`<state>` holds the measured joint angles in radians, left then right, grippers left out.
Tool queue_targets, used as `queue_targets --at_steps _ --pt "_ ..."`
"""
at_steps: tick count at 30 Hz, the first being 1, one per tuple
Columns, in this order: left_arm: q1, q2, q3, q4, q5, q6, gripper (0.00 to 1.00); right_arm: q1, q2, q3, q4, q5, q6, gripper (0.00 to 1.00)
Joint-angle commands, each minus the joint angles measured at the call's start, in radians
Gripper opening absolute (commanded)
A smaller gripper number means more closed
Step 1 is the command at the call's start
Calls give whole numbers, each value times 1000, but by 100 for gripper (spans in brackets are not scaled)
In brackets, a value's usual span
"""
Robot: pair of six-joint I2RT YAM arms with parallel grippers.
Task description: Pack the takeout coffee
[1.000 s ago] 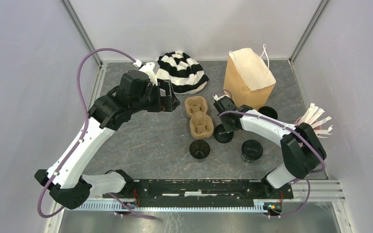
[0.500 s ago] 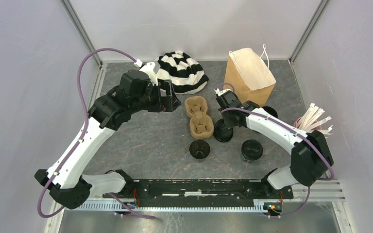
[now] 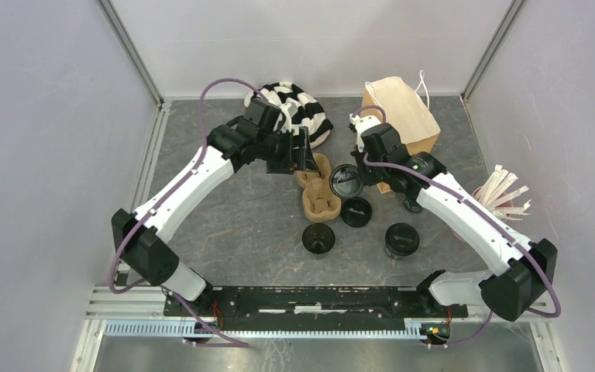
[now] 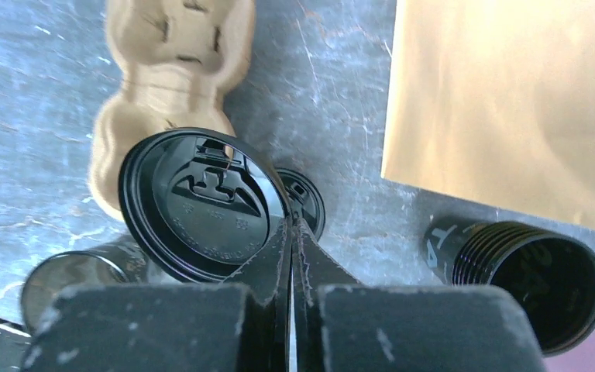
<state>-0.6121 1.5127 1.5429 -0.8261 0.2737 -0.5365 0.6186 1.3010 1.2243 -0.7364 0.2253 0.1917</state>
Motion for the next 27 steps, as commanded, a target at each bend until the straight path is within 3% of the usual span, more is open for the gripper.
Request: queue_targets --at_steps 1,8,14,22,27 --pt "2 28 -10 145 143 -82 82 -4 -5 90 2 -59 -21 0" --pt "-21 71 -8 175 105 -110 64 -3 48 178 -20 -72 -15 0" --pt "-48 118 10 170 19 -106 54 -3 77 206 -15 -88 -13 0" --pt "-48 200 81 138 -17 -74 35 -3 90 210 0 -102 -7 0" --pt "-48 218 99 128 -29 -61 29 -4 94 208 5 -106 -8 0"
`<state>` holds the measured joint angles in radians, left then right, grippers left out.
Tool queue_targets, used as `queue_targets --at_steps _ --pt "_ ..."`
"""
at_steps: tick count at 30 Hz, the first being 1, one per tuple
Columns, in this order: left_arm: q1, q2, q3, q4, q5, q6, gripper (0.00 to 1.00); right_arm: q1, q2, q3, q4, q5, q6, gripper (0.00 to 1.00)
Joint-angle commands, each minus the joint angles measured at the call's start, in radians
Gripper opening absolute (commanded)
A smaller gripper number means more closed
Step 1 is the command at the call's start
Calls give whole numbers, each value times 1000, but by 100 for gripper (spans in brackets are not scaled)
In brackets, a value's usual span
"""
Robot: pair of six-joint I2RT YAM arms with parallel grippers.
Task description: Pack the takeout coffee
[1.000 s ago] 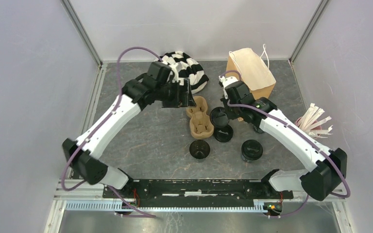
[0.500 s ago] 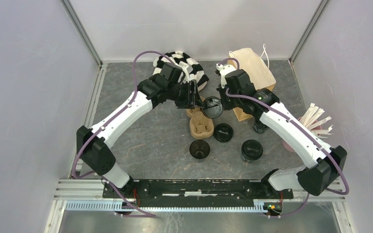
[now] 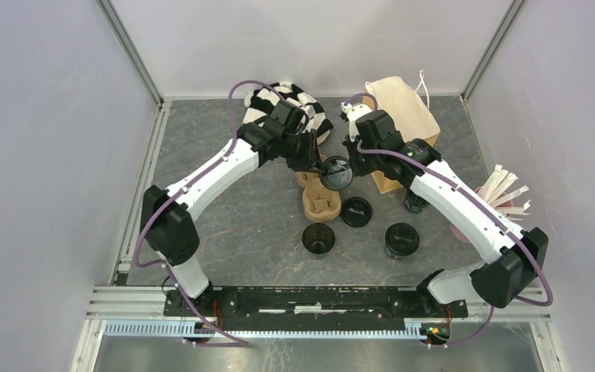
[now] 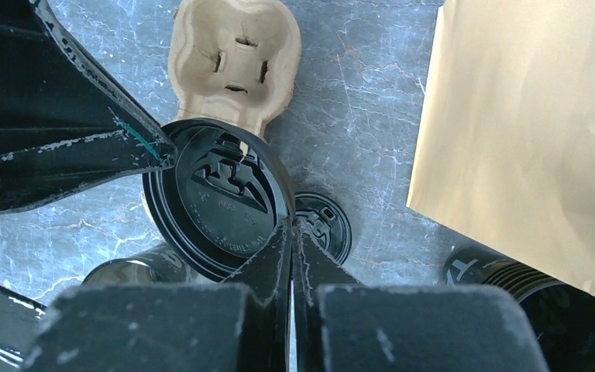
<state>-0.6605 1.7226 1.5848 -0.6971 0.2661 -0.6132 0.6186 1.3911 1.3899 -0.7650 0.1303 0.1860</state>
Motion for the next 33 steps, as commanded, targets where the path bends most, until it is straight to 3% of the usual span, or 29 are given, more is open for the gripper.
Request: queue_targets --at_steps 1,7,10,15,20,22,25,29,33 --pt "1 15 60 -3 -19 16 27 -3 3 45 34 -12 -2 0" --pt "1 25 79 -16 -24 23 4 -4 0 49 36 -25 7 0" --pt "1 19 92 -16 -11 32 2 -4 1 64 27 -47 8 0" --pt "33 -67 85 -6 -11 41 2 -16 -6 193 -27 -113 -18 58" --pt "177 -174 20 78 217 -71 2 -144 4 335 -5 -472 49 74" --pt "257 -242 -75 256 386 -212 2 -215 -9 308 91 -667 137 77" --pt "339 -340 -249 702 590 -506 2 -267 -54 183 404 -901 378 86" --pt "360 -387 -385 1250 650 -817 2 -258 -82 35 891 -1003 764 95" --pt "360 -370 -461 1622 626 -1051 2 -194 -44 14 1094 -996 957 98"
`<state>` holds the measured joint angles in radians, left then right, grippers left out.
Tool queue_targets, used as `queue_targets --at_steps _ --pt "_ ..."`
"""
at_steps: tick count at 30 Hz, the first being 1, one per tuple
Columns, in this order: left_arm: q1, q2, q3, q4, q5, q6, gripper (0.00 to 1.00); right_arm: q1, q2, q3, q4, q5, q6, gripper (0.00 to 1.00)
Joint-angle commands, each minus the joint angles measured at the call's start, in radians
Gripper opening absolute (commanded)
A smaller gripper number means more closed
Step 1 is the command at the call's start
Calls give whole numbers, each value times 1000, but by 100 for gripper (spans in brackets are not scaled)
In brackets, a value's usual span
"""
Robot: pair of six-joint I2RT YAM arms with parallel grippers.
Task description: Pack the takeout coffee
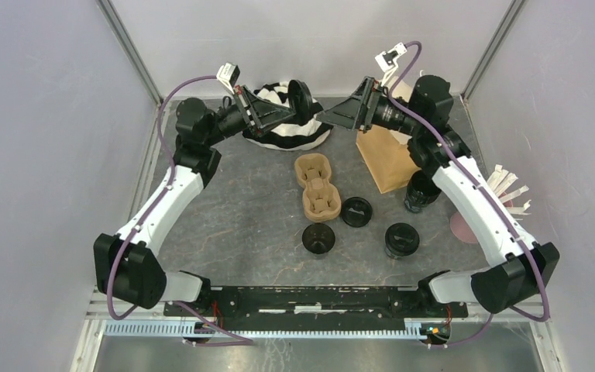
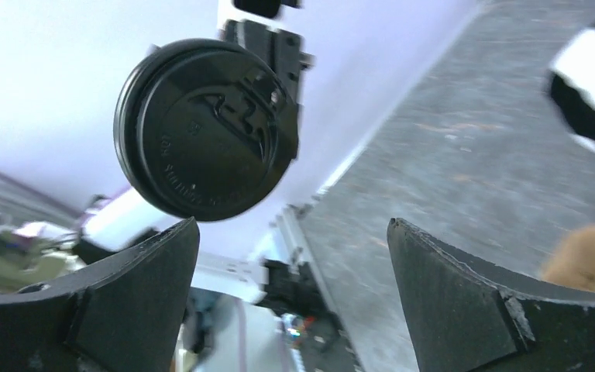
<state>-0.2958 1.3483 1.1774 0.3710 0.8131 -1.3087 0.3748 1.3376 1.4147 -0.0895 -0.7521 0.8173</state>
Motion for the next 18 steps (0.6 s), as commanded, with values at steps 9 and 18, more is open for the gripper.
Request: queue_targets --at_steps 9,18 --pt "-6 86 -40 805 75 -530 2 117 20 -61 632 -35 531 98" --pt "-11 82 -62 747 107 -482 2 139 31 -57 633 -11 544 98"
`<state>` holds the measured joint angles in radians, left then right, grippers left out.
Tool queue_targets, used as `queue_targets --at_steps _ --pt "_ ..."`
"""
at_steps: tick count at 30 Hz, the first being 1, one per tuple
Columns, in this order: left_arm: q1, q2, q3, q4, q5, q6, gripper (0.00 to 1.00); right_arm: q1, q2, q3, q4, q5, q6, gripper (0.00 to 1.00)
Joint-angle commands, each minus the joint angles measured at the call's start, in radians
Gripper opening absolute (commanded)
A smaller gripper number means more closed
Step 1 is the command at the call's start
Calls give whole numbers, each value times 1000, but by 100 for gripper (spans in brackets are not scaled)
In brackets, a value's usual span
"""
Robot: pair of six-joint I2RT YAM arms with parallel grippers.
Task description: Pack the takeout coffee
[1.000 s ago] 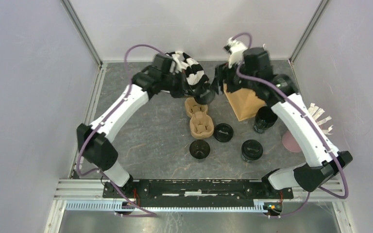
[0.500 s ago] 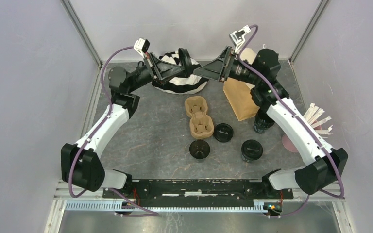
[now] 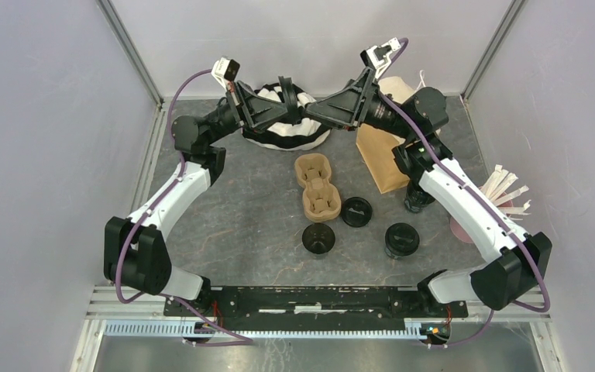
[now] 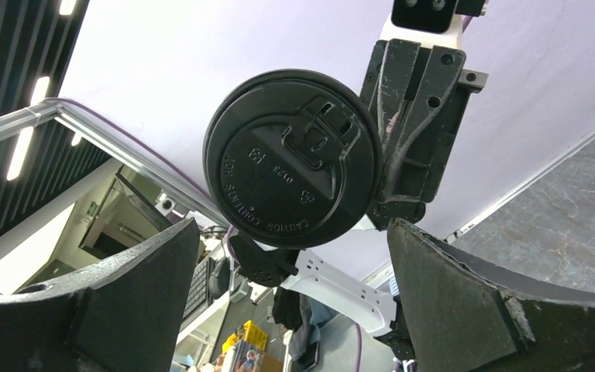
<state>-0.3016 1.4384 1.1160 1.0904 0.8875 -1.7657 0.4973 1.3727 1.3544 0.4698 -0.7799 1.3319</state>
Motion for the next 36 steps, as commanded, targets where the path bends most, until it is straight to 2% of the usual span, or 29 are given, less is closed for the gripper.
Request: queue_targets --at_steps 1,9,24,36 --pt "-6 -9 -1 21 34 -19 2 19 1 5 73 20 33 98" --pt "-11 -14 0 -23 53 24 2 28 21 39 39 18 25 98" --pt "-13 -20 6 -77 98 100 2 31 40 24 98 21 87 98" --pt "-13 -44 55 -294 148 285 2 31 49 35 49 5 83 98"
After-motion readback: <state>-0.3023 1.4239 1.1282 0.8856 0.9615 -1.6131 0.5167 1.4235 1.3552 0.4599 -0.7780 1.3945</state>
